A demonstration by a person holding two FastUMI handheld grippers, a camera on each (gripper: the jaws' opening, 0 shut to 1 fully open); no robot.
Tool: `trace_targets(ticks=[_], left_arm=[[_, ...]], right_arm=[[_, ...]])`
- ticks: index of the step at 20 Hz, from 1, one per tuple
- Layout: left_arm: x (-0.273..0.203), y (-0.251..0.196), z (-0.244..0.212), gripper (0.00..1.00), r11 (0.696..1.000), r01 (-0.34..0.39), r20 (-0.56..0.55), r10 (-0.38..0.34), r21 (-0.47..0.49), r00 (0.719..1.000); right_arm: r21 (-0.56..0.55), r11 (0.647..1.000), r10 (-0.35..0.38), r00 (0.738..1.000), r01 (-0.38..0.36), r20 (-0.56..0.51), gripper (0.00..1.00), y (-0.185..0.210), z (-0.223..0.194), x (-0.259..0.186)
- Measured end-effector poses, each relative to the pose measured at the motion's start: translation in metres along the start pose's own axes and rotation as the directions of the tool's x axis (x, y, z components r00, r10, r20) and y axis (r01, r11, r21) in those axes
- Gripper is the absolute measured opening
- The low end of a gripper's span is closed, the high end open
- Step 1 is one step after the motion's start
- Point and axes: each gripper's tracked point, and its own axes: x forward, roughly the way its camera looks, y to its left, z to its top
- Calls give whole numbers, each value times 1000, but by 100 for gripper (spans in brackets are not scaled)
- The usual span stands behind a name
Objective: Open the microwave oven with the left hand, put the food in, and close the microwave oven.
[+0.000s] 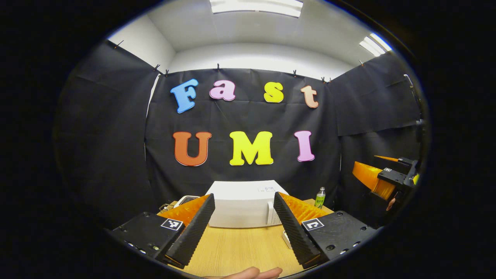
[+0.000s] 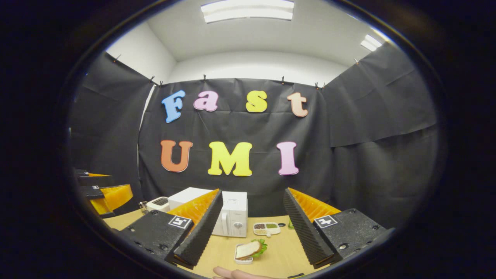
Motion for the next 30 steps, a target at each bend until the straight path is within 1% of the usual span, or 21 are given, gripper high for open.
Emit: trace_targets(ticks=[1,2,3,4,6,10,12,15,17,21,26,30], left_arm=[[1,0,-1,95,1000,1,-2,-1,-4,1000],[2,-2,-1,95,1000,1,-1,-1,-11,1000],[4,-2,-1,95,1000,1,0,-1,-15,1000],[8,-3,-2,95,1000,4,-1,-4,-24,1000],[22,-11,2,95,998,31,5,-31,-53,1000],[55,-24,-6,95,994,46,-7,-47,-103,999],[79,-31,-17,95,994,29,-18,-31,-106,999],[118,-41,-46,95,996,-12,-51,8,-84,999],[147,-56,-75,95,997,-3,-101,-5,-81,995],[202,-85,-122,96,995,17,-158,-32,-94,987],[256,-109,-193,96,998,22,-256,-36,-59,966],[286,-121,-231,96,997,37,-274,-52,-61,960]], right_arm=[[4,1000,2,1000,-2,2,92,-2,-1,1],[7,1000,2,1000,-2,2,92,-5,-2,2],[8,1000,0,1000,0,2,92,-7,-4,3],[9,1000,-1,1000,1,1,100,-10,-4,4],[7,1000,-2,1000,2,0,100,-17,-6,2],[14,1000,11,1000,-11,3,100,-30,-8,3],[12,1000,4,1000,-4,6,100,-42,-11,5],[15,1000,-14,1000,14,14,100,-61,-15,4],[25,999,-35,999,34,18,100,-76,-18,6],[21,997,-75,997,75,5,100,-107,-33,14],[52,996,-66,997,69,-49,100,-134,-61,33],[59,997,-55,996,59,-70,100,-147,-78,44]])
